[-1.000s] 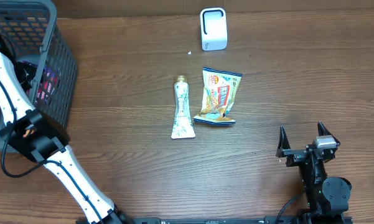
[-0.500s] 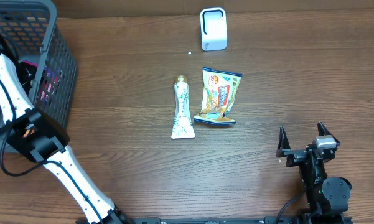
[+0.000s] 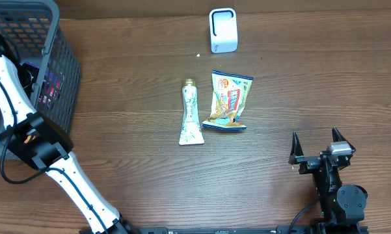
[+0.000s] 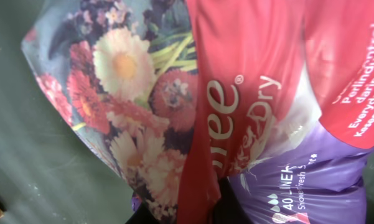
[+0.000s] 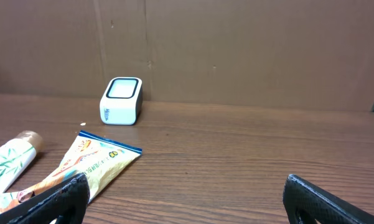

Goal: Scan the item barcode
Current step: 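Grasp the red Carefree liner pack with the left gripper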

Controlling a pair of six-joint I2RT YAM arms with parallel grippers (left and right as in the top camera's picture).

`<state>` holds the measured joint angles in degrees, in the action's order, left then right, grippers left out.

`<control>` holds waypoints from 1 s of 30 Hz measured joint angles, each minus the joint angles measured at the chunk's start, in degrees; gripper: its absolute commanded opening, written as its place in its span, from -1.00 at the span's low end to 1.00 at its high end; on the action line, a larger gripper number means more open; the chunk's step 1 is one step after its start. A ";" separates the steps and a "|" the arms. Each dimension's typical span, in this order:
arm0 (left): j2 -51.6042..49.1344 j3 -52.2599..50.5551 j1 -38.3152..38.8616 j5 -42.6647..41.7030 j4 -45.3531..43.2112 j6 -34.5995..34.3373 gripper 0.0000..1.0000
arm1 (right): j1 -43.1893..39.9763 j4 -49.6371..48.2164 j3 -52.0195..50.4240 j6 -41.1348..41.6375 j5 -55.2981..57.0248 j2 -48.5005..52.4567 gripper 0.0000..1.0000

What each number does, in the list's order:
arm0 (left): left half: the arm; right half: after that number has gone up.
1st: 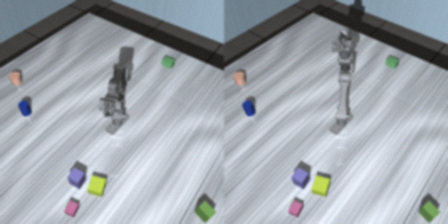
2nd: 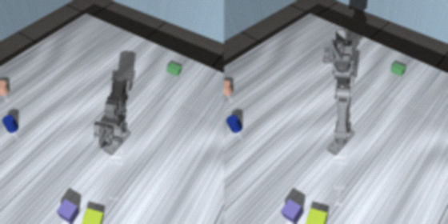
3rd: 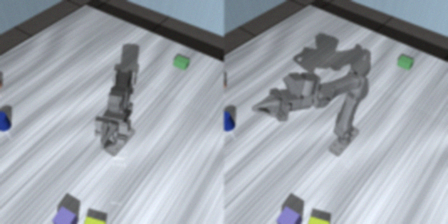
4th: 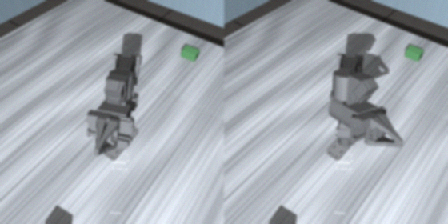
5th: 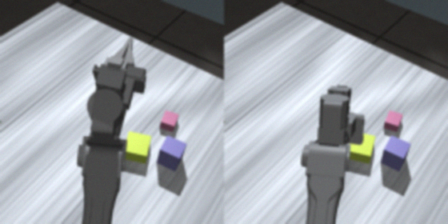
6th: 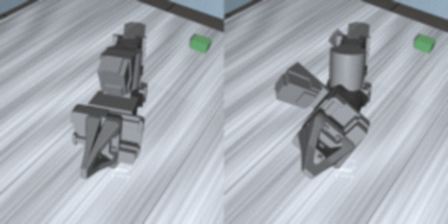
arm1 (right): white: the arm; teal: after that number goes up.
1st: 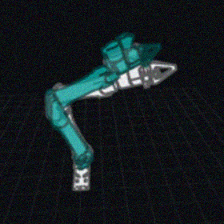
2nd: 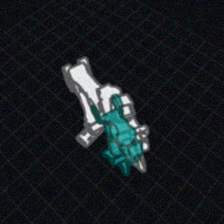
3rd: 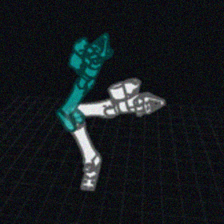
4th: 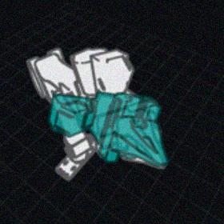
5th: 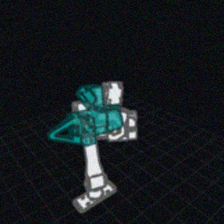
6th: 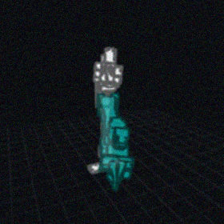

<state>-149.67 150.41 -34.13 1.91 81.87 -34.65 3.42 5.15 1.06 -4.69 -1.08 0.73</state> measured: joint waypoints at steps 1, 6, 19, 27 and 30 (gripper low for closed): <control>0.09 0.00 0.00 0.00 0.22 0.22 -0.92 | 0.00 0.00 0.00 -0.02 0.00 0.00 1.00; 0.42 0.92 0.00 0.04 2.27 0.61 -0.91 | 0.00 0.02 0.00 0.00 0.00 0.00 1.00; 21.75 3.65 -0.04 0.48 1.25 0.76 -0.92 | 0.00 0.00 0.00 -0.04 0.00 0.00 1.00; 30.42 5.75 -0.04 0.94 4.13 2.12 0.57 | 0.00 0.02 0.00 -0.04 -0.02 0.00 1.00; 27.82 4.59 -0.04 0.96 4.33 2.16 0.79 | 0.00 0.00 0.00 -0.02 0.00 0.00 1.00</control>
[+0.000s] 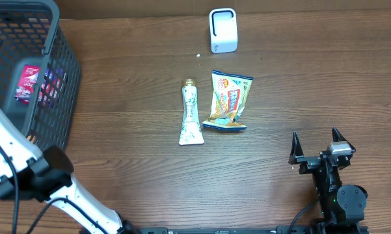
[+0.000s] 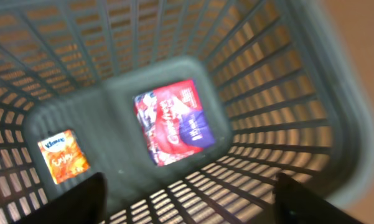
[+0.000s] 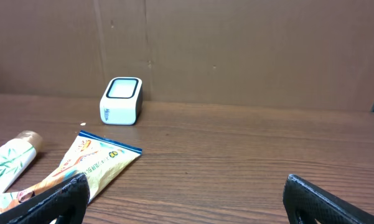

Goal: Scan the item barcode
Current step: 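Grasp the red Carefree liner pack with the left gripper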

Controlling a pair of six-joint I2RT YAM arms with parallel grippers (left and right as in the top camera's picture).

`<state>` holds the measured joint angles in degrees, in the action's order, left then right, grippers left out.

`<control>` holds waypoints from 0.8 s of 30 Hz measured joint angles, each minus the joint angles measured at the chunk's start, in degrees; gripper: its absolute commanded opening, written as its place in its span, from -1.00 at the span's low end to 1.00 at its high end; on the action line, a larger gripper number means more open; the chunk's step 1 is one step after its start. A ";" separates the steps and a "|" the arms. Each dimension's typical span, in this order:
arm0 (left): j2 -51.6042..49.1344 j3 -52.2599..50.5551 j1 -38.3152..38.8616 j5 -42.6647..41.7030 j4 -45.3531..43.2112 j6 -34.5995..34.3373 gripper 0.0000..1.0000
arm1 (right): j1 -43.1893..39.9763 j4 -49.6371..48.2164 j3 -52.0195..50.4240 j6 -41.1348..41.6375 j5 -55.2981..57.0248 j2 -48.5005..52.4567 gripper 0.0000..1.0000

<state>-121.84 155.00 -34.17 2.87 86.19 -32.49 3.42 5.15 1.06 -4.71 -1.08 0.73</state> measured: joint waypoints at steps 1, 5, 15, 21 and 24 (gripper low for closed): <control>-1.25 -0.50 0.00 0.00 -0.02 -0.04 0.85 | 0.00 0.02 0.00 0.02 0.00 0.00 1.00; -6.71 -1.81 -0.22 -0.07 0.04 -0.57 1.00 | 0.00 0.00 0.00 0.02 0.00 0.00 1.00; -17.88 -1.97 -2.73 -0.59 0.74 -0.55 0.99 | 0.00 0.02 0.00 0.00 0.00 0.00 1.00; -23.54 -1.99 -3.32 -3.76 -2.08 -0.09 0.94 | 0.00 0.00 0.00 -0.02 0.00 0.00 1.00; -25.16 -1.99 -3.32 -5.51 -3.04 0.09 0.92 | 0.00 -0.02 0.00 0.00 0.00 0.00 1.00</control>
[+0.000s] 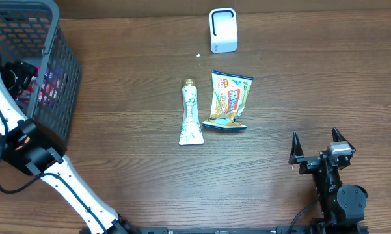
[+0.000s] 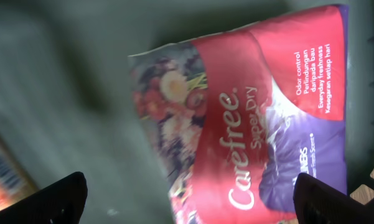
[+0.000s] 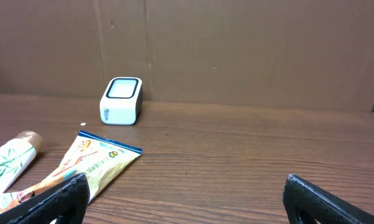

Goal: Scan the item barcode
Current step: 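Grasp the red Carefree liner pack with the left gripper, then lift the red pack out and place it right of the yellow bag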

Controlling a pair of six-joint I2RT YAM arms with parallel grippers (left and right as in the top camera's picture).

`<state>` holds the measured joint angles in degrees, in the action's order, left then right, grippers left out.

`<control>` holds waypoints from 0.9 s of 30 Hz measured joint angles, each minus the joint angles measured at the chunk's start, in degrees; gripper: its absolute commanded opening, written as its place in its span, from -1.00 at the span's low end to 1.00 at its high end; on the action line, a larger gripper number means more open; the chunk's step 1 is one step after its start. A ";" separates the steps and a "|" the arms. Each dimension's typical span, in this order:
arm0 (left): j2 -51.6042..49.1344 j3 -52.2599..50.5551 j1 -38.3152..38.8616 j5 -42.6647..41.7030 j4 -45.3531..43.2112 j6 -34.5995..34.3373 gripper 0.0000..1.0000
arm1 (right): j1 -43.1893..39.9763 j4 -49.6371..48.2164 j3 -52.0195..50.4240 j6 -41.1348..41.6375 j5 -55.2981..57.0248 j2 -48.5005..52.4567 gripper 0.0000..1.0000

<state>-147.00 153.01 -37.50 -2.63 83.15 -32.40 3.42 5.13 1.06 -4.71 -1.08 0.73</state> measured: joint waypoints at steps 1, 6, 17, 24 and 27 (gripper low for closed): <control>-0.37 0.00 0.00 -0.37 -0.24 0.02 0.92 | 0.00 0.02 0.00 0.00 -0.02 0.00 1.00; -2.27 0.00 0.00 -1.46 -0.24 0.02 0.83 | 0.00 0.04 0.00 0.02 0.00 0.00 1.00; -3.80 -0.11 0.37 -2.75 -1.40 1.14 0.17 | 0.00 0.02 0.00 0.00 0.00 0.00 1.00; -3.65 -2.12 0.37 -3.26 -2.47 1.14 0.28 | 0.00 0.04 0.00 0.00 0.02 0.00 1.00; -2.99 -4.26 0.37 -3.72 -3.52 1.27 0.16 | 0.00 0.04 0.00 0.02 0.00 0.00 1.00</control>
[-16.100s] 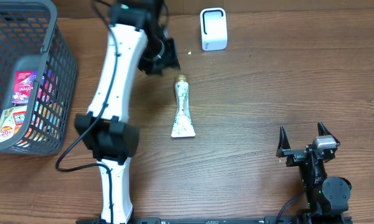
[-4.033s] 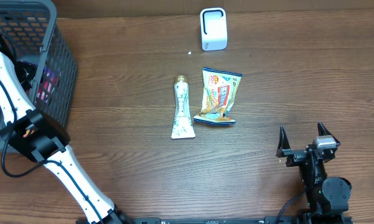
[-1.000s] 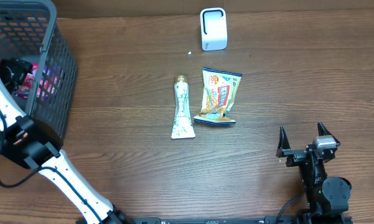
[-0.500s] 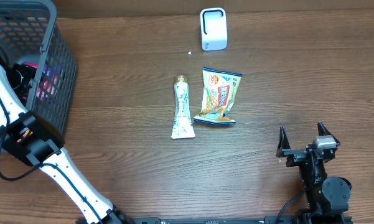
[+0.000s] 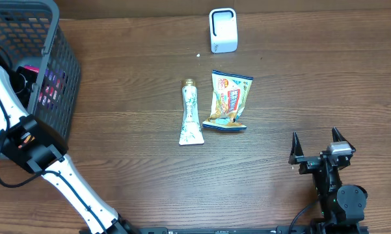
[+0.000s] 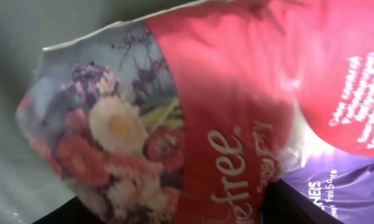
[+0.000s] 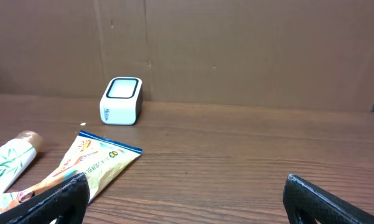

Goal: Scan the item barcode
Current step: 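Lift the red pack out and place it right of the yellow bag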

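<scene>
A red and purple Carefree liner pack (image 6: 236, 112) with a flower print lies on the floor of the grey mesh basket (image 5: 70, 78). It fills the left wrist view. My left gripper (image 6: 174, 214) is low over it and open, one dark finger at each side of the pack's near end. In the overhead view the pack (image 5: 51, 81) shows through the basket wall, with the white left arm reaching down into the basket. The white barcode scanner (image 5: 222, 30) stands at the far middle of the table. My right gripper (image 5: 315, 136) rests open at the front right, holding nothing.
A cream tube (image 5: 191, 114) and a yellow snack bag (image 5: 229, 101) lie side by side mid-table, in front of the scanner (image 7: 121, 100). Bare wood lies between them and the right gripper (image 7: 187, 202). The basket takes up the far left corner.
My left gripper has come down closer to the pack, which now fills the view, and its fingers stand on either side of the pack's near end. The right arm is unchanged.
First my left gripper was pressed close on the pack in the basket. Then it was open high over the basket, the pack lying on the floor beside an orange tissue packet. After that it was lower over the pack, and now it straddles the pack's end.
</scene>
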Controlling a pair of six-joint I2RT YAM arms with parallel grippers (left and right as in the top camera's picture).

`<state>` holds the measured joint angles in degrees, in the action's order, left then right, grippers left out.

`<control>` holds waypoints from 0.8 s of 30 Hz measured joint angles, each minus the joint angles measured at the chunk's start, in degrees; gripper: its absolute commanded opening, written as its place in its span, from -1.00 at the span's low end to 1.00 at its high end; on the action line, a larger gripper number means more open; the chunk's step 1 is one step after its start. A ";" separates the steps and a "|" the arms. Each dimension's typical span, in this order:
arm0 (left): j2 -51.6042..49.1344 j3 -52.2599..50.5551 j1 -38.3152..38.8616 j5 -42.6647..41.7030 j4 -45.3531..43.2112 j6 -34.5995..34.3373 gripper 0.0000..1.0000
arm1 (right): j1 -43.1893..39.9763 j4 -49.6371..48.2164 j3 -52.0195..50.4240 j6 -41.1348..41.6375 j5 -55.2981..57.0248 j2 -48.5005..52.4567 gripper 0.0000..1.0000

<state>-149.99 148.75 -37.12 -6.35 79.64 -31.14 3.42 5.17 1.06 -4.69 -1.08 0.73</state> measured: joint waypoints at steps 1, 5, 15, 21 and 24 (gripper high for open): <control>0.28 -0.83 0.00 -0.33 -0.44 0.02 0.04 | 0.00 0.00 0.00 -0.02 0.02 0.00 1.00; 0.96 -2.47 0.00 -1.03 -1.44 0.63 -0.81 | 0.00 -0.02 0.00 -0.02 0.00 0.00 1.00; 1.38 -1.99 0.02 -1.16 -0.55 1.62 -0.92 | 0.00 0.00 0.00 -0.02 0.00 0.00 1.00; 1.36 2.36 0.00 -1.27 4.98 4.07 -0.92 | 0.00 0.00 0.00 0.00 0.00 0.00 1.00; 1.51 6.93 0.00 -2.80 5.22 7.21 -0.92 | 0.00 -0.02 0.00 0.00 0.00 0.00 1.00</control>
<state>-148.49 155.68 -37.12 -9.15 84.86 -23.92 3.42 5.15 1.06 -4.69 -1.08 0.73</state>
